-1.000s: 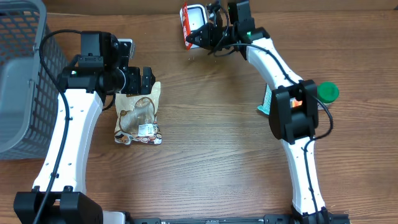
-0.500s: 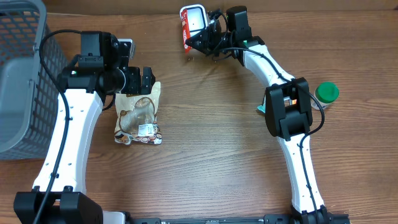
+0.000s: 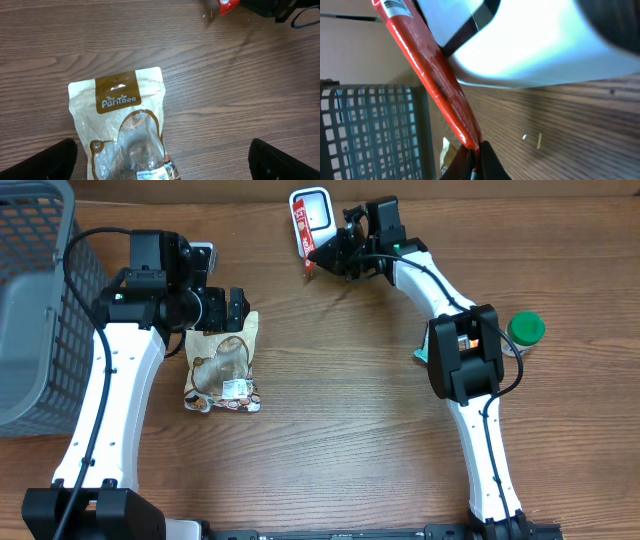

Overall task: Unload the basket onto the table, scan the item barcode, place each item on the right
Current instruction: 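Hold the red snack stick in front of the scanner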

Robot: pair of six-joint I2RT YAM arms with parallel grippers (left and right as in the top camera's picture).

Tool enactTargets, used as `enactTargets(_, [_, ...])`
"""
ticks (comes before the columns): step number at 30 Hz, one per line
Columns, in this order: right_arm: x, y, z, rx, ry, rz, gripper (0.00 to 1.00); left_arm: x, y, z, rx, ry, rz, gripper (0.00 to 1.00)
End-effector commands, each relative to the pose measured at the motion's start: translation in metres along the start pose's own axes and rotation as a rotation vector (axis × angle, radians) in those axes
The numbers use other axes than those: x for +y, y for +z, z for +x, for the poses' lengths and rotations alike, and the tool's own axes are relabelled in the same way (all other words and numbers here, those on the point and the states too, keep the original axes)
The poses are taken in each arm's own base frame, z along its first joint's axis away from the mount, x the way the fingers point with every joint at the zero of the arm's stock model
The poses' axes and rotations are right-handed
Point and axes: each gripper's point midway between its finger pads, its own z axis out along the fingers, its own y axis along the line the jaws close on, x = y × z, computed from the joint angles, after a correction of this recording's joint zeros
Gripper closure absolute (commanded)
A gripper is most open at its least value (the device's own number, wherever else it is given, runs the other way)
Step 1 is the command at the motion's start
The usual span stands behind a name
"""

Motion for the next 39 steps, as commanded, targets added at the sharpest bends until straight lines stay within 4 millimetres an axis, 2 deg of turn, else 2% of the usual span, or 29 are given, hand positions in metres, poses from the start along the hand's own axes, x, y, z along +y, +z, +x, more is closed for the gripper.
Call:
enactTargets(1, [0.001, -0.003, -0.01, -0.033, -0.004, -0.002, 0.96, -0.001, 0.001, -0.003, -0.003, -0.01, 0.009, 0.0])
enactTargets(5, [0.012, -0.004, -0.011, -0.024, -0.032, -0.052, 0.96, -0.001, 0.001, -0.003, -0.003, -0.01, 0.009, 0.0])
enactTargets(18, [0.008, -0.004, -0.01, -0.025, -0.018, -0.034, 0.96, -0.001, 0.001, -0.003, -0.003, -0.01, 0.009, 0.0])
enactTargets(26, [0.001, -0.014, -0.013, -0.009, 0.05, -0.04, 0.96, -0.001, 0.001, -0.003, -0.003, -0.01, 0.009, 0.0])
enactTargets(34, [0.009, -0.015, -0.005, 0.039, 0.031, -0.084, 0.96, -0.001, 0.001, -0.003, -0.003, -0.01, 0.009, 0.0])
enactTargets(36, [0.012, -0.019, -0.005, 0.043, 0.035, -0.087, 0.96, -0.001, 0.001, -0.003, -0.003, -0.01, 0.009, 0.0])
enactTargets(39, [0.022, -0.037, -0.013, 0.012, 0.014, -0.064, 0.96, -0.001, 0.001, -0.003, -0.003, -0.01, 0.009, 0.0])
